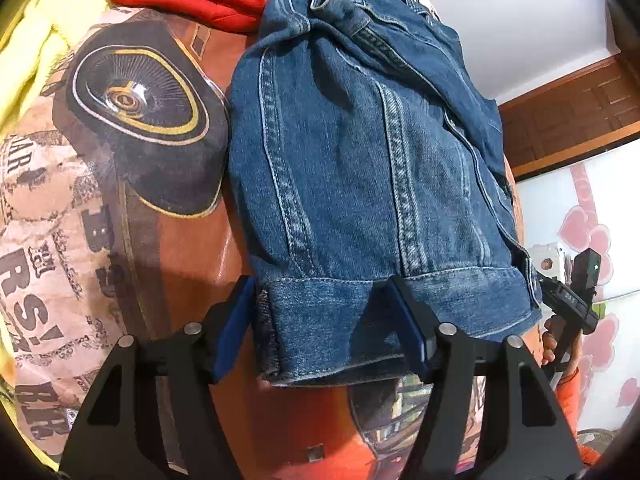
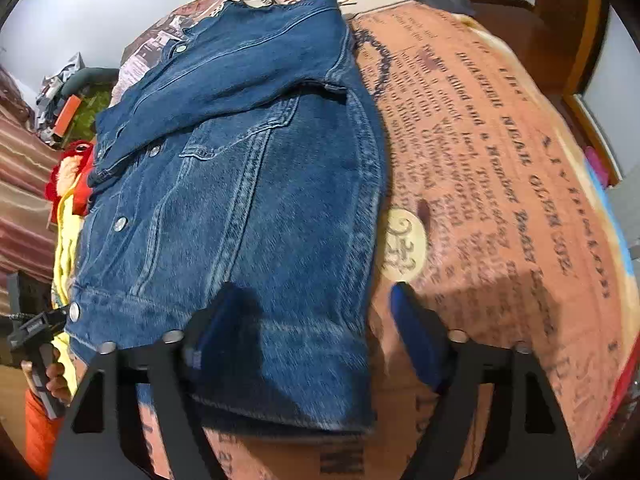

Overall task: Fold large clothes
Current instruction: 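Grasp the denim jacket hem with the left tool while the right tool grasps it too, then lift the hem with both tools and fold it over toward the collar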

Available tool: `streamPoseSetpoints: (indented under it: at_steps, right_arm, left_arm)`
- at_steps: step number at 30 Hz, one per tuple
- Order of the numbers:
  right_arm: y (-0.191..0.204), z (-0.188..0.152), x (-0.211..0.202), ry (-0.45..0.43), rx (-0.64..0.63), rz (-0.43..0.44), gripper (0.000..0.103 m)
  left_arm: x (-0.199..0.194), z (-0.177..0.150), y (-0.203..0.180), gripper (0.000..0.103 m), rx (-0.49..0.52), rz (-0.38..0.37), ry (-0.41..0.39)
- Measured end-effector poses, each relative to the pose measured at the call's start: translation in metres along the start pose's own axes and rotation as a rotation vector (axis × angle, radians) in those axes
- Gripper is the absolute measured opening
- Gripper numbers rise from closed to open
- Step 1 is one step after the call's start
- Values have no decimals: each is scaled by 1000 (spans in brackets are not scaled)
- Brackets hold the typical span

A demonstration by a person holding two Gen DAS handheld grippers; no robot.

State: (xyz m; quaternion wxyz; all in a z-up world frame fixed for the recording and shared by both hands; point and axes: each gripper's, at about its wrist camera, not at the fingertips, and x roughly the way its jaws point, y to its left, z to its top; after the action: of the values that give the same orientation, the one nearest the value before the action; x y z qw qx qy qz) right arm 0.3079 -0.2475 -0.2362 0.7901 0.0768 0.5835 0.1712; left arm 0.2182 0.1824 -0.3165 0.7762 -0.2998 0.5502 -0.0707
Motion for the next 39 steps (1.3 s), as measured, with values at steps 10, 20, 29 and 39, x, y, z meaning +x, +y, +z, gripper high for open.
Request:
streamPoseSetpoints:
  at_steps: [10, 20, 29, 39]
  right_arm:
    - [7, 19, 4, 1, -5, 69, 13]
    - [39, 66, -48, -194, -89, 126, 8]
    - [50, 154, -61, -326, -97, 126, 7]
    - [39, 250, 10, -318, -22, 62, 7]
  left_arm:
    - [-30, 12, -34, 16, 118, 58, -110]
    - [-90, 71, -74, 14, 179, 19, -308]
    - [-127, 163, -123, 14, 209, -25, -498]
    - [-64, 276, -105, 14, 136, 175, -547]
